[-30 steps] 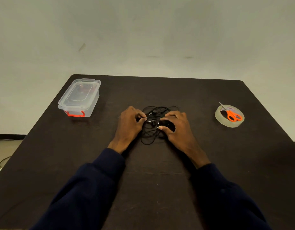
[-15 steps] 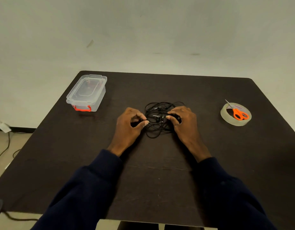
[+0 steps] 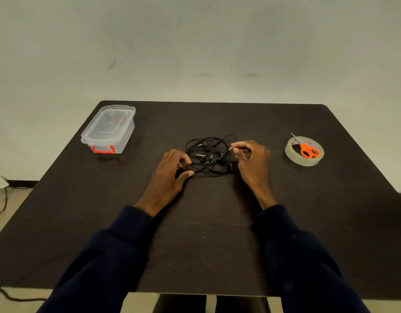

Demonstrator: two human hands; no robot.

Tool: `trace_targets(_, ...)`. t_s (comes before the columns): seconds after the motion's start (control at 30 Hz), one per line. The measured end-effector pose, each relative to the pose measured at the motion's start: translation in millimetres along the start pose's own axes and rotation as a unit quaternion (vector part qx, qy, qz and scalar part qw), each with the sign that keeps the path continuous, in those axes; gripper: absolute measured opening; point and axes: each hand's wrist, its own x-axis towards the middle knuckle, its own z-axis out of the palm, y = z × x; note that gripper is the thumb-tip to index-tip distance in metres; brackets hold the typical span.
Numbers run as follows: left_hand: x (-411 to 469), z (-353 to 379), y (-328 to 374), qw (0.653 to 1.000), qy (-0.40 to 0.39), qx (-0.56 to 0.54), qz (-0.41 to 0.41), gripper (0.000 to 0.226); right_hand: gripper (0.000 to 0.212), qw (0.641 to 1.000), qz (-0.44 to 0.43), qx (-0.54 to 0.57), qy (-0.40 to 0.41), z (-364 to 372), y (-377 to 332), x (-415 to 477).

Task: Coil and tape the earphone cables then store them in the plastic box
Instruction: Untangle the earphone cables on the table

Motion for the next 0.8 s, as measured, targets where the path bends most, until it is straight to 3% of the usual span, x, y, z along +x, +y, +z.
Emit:
trace_targets(0.13, 1, 0, -4, 0.999, 0.007, -0.029, -0.022, 0.027, 0.001, 0.999, 0.015, -0.003, -0.039, 7, 3, -2)
trace_targets(0.33, 3, -1, 0, 0.997, 0.042, -0.056, -0.023, 0.02, 0.023, 0.991, -0.036, -0.075, -0.107, 20, 4, -6)
trace_targets(0.4, 3, -1, 0, 0.998, 0.039, -0.041, -0.027, 0.012, 0.021, 0.993, -0.034, -0.057, -0.101, 19, 5, -5)
trace_targets(0.57, 1, 0, -2, 0.999, 0.001, 0.035, -0.007, 0.028, 0.023, 0.996, 0.011, 0.006, -0.086, 16, 3, -3)
trace_targets(0.8, 1, 0, -3, 0.999, 0.02, 0.025, -0.031, 0.02, 0.025, 0.996, 0.035, 0.045, -0.073, 14, 5, -2)
